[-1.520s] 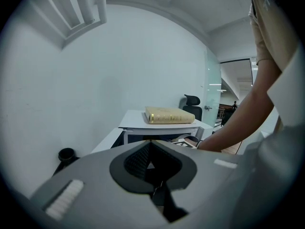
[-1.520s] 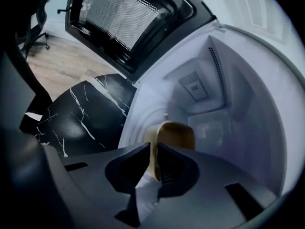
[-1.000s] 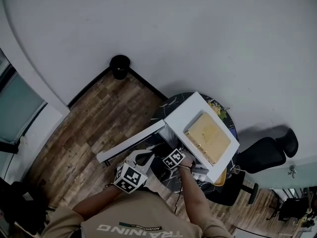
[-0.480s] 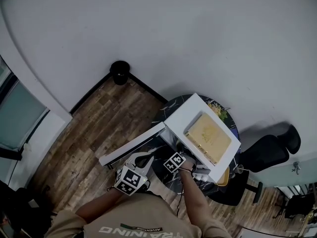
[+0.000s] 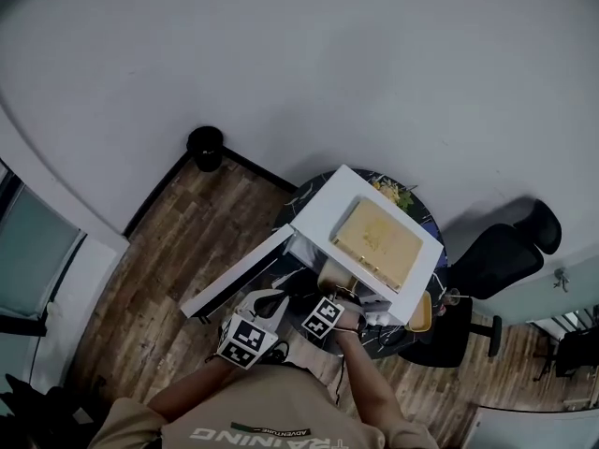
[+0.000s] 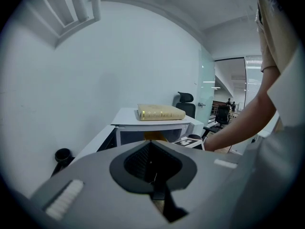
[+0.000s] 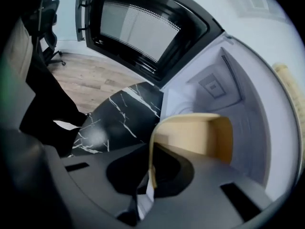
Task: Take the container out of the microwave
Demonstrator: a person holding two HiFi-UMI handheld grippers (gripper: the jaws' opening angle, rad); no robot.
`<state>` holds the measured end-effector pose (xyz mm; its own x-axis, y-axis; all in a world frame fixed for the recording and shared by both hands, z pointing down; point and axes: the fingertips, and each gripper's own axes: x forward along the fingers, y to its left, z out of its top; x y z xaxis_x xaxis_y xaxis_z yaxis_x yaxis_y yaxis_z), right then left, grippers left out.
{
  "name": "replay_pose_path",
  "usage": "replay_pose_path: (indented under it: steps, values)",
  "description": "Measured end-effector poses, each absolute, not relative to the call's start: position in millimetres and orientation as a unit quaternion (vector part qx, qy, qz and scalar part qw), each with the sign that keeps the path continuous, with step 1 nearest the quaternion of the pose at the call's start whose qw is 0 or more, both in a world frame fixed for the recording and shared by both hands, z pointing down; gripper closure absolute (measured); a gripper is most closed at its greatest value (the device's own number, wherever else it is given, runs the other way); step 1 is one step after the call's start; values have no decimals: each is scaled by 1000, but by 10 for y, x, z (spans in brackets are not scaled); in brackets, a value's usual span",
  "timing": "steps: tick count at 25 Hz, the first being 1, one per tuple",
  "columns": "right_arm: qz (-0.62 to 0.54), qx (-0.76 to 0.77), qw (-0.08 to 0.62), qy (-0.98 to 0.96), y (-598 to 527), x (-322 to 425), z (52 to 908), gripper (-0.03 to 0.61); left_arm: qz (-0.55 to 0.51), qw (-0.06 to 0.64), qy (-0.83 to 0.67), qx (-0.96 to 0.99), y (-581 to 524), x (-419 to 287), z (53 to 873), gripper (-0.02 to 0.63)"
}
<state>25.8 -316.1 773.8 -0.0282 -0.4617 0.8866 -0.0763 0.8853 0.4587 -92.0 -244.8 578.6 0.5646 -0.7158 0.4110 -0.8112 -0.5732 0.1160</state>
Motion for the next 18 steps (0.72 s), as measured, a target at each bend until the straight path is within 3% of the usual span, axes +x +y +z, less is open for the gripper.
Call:
replay_pose_path:
  steps: [5, 18]
  values:
    - [-115, 185, 648, -730, -2763, 200, 7630, 569, 166, 142, -412, 885, -2329, -789, 5728, 607]
    - [-55, 158, 665, -728, -2007, 100, 7549, 569, 159, 158, -357, 907, -2152, -698, 6042, 607]
